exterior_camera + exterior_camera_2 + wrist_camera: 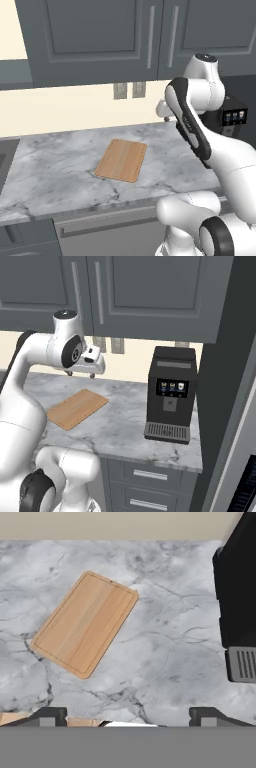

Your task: Move the cutting board and knife to the sink. Then move spray from the shelves to the counter.

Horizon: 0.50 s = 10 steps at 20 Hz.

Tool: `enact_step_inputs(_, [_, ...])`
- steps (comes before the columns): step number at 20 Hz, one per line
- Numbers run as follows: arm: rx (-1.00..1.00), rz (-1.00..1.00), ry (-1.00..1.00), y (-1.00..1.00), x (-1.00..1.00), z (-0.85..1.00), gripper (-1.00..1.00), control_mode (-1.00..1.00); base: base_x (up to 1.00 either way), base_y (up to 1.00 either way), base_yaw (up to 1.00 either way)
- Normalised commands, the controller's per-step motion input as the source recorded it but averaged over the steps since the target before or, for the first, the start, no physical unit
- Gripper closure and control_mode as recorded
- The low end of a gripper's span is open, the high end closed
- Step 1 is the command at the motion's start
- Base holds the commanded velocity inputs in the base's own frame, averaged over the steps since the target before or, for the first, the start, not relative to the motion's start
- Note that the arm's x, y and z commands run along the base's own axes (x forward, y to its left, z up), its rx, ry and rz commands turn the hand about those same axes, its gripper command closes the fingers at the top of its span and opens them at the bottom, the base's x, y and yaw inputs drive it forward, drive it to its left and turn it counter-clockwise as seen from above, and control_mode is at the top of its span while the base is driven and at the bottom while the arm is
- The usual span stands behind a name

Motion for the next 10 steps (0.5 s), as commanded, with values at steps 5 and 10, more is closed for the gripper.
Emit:
enact_step_inputs(5, [0.00, -0.06, -0.12, 0.26, -0.09, -0.38, -1.00, -1.00, 0.00, 0.00, 0.00])
enact_step_inputs(10, [0.00, -0.16, -0.03, 0.22, 0.14, -0.43, -1.00, -1.00, 0.00, 0.00, 0.00])
